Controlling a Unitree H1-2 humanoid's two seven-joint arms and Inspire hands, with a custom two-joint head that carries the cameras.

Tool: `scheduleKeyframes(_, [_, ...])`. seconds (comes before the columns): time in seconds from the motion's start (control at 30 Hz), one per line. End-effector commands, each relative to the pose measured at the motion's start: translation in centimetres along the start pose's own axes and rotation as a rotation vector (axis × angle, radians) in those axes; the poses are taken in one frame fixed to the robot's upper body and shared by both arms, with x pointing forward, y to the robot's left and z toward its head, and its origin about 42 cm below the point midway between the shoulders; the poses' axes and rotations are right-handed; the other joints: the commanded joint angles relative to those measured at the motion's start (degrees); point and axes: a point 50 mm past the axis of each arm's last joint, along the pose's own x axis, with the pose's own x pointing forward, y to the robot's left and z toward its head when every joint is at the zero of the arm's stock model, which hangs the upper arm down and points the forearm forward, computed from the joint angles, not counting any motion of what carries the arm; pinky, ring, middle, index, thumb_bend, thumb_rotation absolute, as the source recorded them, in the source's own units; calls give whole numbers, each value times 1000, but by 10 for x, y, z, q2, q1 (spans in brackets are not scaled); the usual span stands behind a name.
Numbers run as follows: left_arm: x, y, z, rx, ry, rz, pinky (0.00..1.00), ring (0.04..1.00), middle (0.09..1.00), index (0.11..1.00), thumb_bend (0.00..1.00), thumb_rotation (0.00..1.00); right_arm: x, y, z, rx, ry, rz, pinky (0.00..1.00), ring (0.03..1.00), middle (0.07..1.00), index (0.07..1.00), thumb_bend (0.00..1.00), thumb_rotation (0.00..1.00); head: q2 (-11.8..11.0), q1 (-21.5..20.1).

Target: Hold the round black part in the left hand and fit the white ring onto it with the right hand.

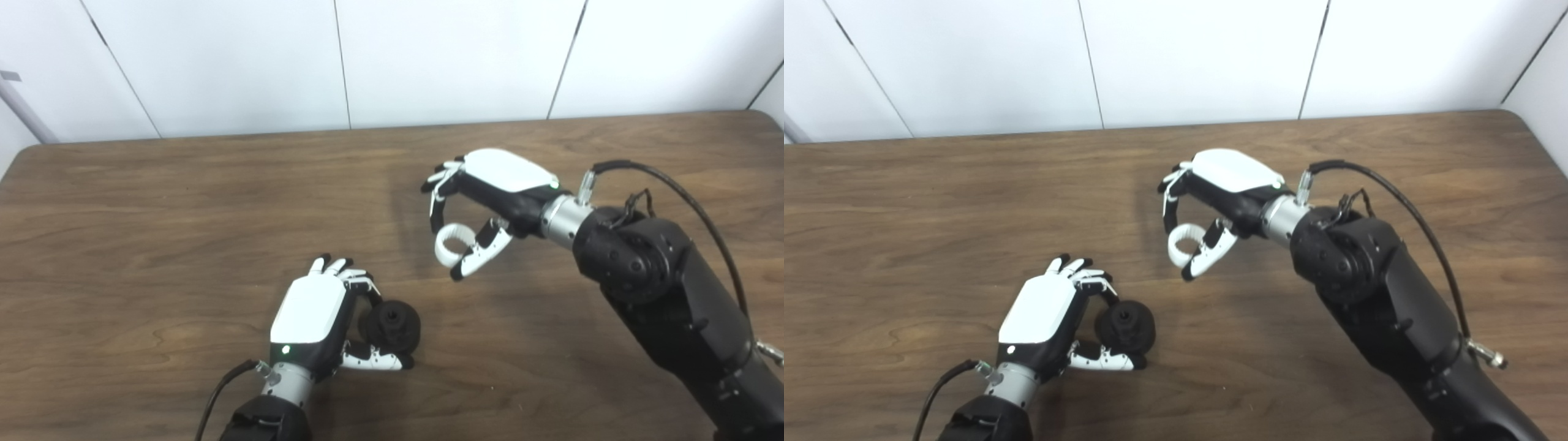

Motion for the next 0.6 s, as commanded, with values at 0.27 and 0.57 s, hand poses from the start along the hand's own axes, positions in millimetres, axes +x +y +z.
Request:
scheduleKeyframes(0.27, [1,-11,5,-4,2,-83,1000,917,780,482,525,54,-6,-7,30,-43,-98,-20,1000,955,849,483,525,137,6,6])
scheduleKeyframes(0.57, [3,-12,7,1,0,-79,1000,912,777,482,525,55,-8,0,43,-43,-142,2,1000,951,848,484,525,139,13,10])
